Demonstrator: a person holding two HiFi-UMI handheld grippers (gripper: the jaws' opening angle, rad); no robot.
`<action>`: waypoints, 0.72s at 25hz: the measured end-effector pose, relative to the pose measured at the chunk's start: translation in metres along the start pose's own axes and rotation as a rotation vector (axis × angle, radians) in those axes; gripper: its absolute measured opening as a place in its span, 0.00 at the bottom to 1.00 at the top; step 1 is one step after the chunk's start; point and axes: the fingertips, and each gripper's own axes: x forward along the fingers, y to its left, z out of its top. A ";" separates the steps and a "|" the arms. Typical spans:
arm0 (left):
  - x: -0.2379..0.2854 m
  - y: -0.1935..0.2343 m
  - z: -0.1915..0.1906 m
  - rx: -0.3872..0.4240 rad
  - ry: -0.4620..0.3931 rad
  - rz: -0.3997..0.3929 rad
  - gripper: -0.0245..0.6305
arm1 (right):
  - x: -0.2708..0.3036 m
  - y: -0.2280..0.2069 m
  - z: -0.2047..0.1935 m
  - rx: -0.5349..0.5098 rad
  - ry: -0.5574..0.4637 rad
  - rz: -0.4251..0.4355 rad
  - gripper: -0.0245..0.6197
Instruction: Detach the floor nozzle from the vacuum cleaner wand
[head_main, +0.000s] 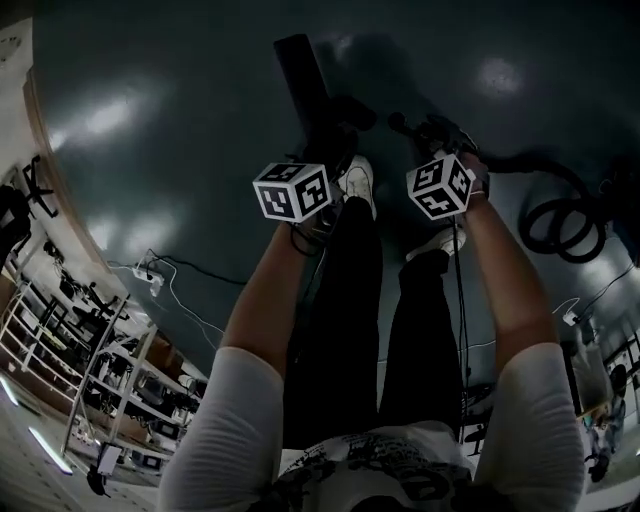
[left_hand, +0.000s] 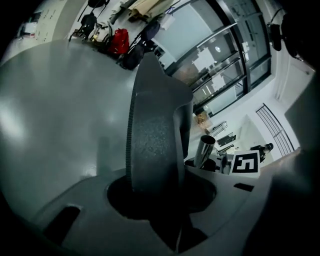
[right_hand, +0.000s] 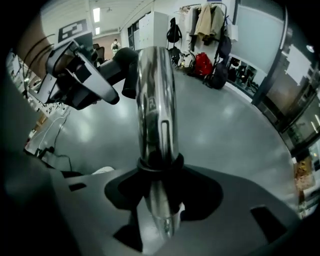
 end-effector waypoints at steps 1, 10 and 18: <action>0.012 0.018 -0.007 -0.021 0.011 0.011 0.22 | 0.025 0.004 -0.004 -0.010 0.029 0.007 0.31; 0.097 0.181 -0.077 -0.232 0.035 0.146 0.22 | 0.193 0.048 -0.051 -0.058 0.176 0.079 0.31; 0.168 0.197 -0.110 -0.386 0.071 0.128 0.22 | 0.230 0.026 -0.116 -0.052 0.233 0.131 0.31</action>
